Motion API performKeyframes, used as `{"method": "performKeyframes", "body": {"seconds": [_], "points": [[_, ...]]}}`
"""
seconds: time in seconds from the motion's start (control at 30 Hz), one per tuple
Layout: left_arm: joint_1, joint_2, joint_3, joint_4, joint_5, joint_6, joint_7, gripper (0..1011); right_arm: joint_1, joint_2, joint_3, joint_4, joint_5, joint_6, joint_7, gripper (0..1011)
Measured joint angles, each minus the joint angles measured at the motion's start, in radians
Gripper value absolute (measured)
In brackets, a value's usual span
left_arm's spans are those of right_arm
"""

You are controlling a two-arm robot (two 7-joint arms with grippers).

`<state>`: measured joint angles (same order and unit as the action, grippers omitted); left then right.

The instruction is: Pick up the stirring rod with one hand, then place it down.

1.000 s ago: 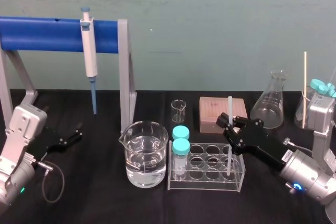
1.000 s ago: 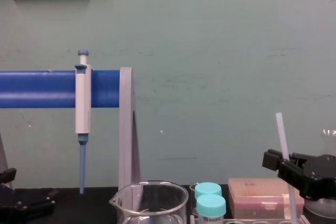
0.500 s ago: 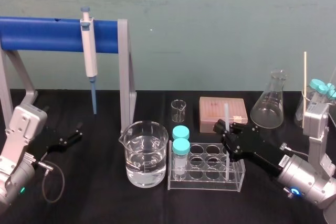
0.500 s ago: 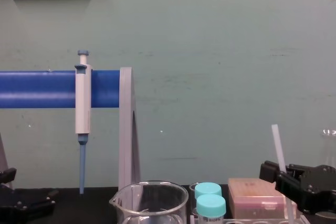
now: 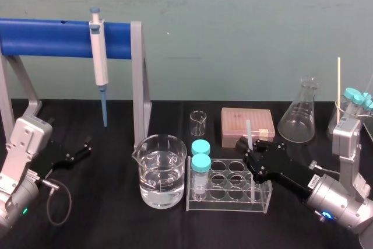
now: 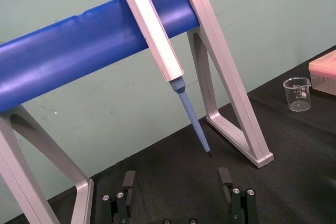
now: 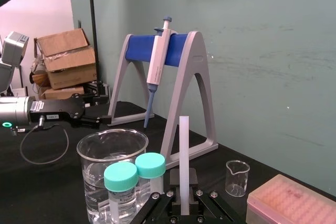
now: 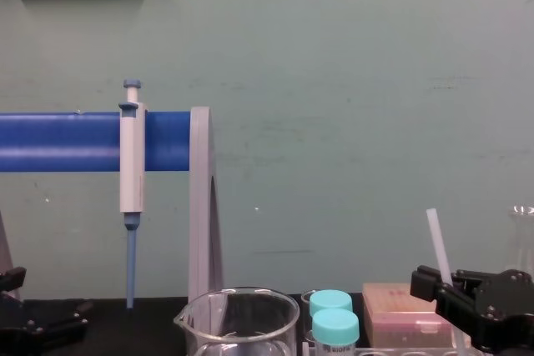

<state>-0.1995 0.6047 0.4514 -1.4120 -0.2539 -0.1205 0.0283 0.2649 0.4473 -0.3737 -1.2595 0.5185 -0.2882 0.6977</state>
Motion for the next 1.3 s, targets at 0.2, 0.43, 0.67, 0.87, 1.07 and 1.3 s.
{"method": "performKeyframes", "body": {"seconds": [0.2, 0.43, 0.67, 0.87, 1.07, 1.3], "points": [[0.000, 0.000, 0.000, 0.000, 0.000, 0.000, 0.000, 1000, 0.000, 0.000, 0.000, 0.000, 0.002, 0.000, 0.000, 69], [0.000, 0.000, 0.000, 0.000, 0.000, 0.000, 0.000, 1000, 0.000, 0.000, 0.000, 0.000, 0.005, 0.001, 0.000, 171], [0.000, 0.000, 0.000, 0.000, 0.000, 0.000, 0.000, 1000, -0.001, 0.000, 0.001, -0.001, 0.006, 0.002, 0.000, 408], [0.000, 0.000, 0.000, 0.000, 0.000, 0.000, 0.000, 1000, -0.001, 0.000, 0.001, -0.001, 0.006, 0.002, 0.000, 612], [0.000, 0.000, 0.000, 0.000, 0.000, 0.000, 0.000, 1000, -0.001, 0.000, 0.001, -0.001, 0.007, 0.003, 0.000, 786], [0.000, 0.000, 0.000, 0.000, 0.000, 0.000, 0.000, 1000, -0.006, 0.000, 0.011, -0.010, 0.008, 0.002, -0.009, 976]]}}
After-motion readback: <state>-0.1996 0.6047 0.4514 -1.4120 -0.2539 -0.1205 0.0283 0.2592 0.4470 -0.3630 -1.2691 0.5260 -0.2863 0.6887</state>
